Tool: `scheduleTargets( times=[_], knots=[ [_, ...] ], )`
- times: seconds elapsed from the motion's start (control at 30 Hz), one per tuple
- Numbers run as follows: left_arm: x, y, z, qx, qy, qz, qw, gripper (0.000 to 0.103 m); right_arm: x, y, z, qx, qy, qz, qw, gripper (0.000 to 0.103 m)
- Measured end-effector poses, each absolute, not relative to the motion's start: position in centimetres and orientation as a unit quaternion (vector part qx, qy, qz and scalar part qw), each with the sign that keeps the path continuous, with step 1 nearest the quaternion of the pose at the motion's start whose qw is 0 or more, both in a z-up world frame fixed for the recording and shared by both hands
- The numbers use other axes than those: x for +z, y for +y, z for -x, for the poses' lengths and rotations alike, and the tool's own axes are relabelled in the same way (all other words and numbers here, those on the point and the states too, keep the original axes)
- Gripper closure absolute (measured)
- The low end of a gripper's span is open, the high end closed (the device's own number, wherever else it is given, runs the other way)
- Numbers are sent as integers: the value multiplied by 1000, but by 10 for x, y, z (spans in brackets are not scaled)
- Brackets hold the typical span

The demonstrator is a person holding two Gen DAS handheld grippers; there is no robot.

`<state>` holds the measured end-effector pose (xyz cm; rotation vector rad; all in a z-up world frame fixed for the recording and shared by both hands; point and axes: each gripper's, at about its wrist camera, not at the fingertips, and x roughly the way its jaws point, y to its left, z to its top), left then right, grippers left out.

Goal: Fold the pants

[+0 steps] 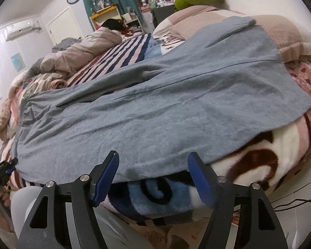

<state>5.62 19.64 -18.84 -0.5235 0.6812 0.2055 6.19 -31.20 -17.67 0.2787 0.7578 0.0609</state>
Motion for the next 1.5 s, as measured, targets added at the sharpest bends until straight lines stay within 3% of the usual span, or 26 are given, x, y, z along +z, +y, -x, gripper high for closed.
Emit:
scheduleTargets(
  times=[0.13,0.37,0.4,0.53,0.6,0.63,0.67,0.77,1.17,1.5],
  knots=[
    [-191,189,-57,60,337,274,899,47,-180,-330,-53,17,370,-150,917,39],
    [-191,187,-66,70,340,287,893,47,-186,-351,-52,5,353,-178,919,39],
    [-191,189,-67,70,338,291,892,47,-185,-353,-55,2,348,-183,920,38],
    [-193,195,-72,86,331,294,892,76,-182,-355,-62,-10,326,-189,926,37],
    [-192,197,-71,86,327,301,891,89,-179,-356,-66,-16,315,-188,930,47],
    [-190,198,-70,85,325,300,893,95,-177,-357,-67,-20,310,-187,932,62],
    [-188,197,-69,84,322,297,895,97,-174,-358,-69,-22,307,-187,933,75],
    [-175,192,-65,83,305,281,906,98,-165,-361,-74,-22,300,-180,937,97],
    [-101,183,-64,74,233,225,943,99,-99,-350,-95,29,218,-129,967,102],
    [-67,180,-135,52,224,168,959,99,-61,-352,-176,57,203,-88,973,102]
  ],
)
